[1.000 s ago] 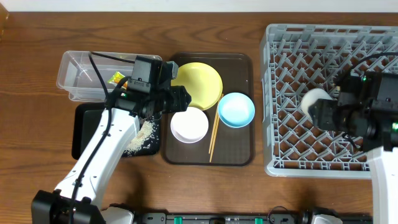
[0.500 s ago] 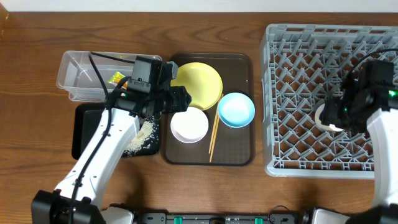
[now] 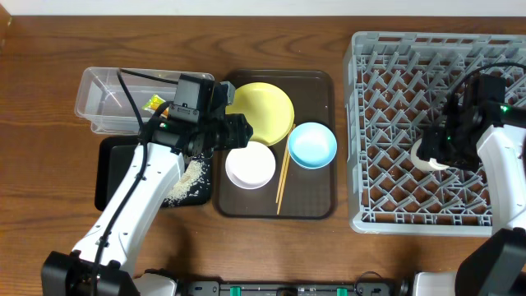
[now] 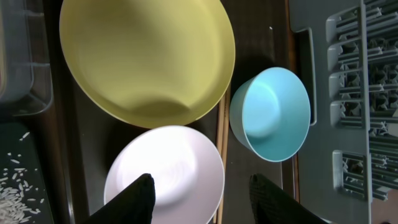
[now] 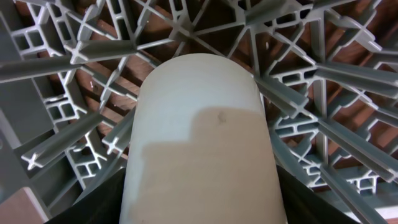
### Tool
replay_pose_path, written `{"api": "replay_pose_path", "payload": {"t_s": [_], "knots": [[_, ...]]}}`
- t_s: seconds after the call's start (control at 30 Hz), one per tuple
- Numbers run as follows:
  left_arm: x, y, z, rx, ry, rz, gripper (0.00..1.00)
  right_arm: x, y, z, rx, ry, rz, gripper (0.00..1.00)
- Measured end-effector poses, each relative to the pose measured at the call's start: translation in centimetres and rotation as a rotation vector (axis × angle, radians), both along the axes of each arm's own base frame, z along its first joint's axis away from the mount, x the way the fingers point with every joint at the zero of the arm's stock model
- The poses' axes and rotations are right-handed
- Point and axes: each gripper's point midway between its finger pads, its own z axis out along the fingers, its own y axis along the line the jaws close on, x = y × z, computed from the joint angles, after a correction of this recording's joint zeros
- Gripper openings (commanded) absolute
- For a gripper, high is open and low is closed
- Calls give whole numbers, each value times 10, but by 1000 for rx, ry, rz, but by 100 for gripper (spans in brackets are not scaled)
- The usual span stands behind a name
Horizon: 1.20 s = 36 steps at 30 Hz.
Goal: Sort waste into correct bins and load items into the dishwasher rack
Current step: 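Place the white cup into the grey dish rack with the right gripper, then move the right gripper back toward the light-blue bowl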
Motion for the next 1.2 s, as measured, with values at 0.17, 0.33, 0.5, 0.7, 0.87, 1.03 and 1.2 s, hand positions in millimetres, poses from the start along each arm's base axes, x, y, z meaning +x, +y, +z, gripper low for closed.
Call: {"api": "replay_pose_path", "payload": {"t_s": [0.17,0.33,0.5,0.7,0.87,1.03,1.2], "knots": [[0,0,0,0,0,0,52,6,-1,-3,-3,-13,0,65],[-2,1,-1,3,9,1,52,7,-2,-3,-3,-17,-6,83],[-4,4,-4,23,24,9,52,7,-2,-3,-2,-17,-7,84],[-6,9,-8,46,36,20,52,8,1,-2,10,-24,-4,78],[-16,24,-18,131,84,56,52,20,4,1,28,-74,8,75],[-22,43,-27,232,114,95,52,62,21,34,74,-262,109,72],[-29,67,-33,347,148,171,52,97,82,91,150,-504,350,71]]}}
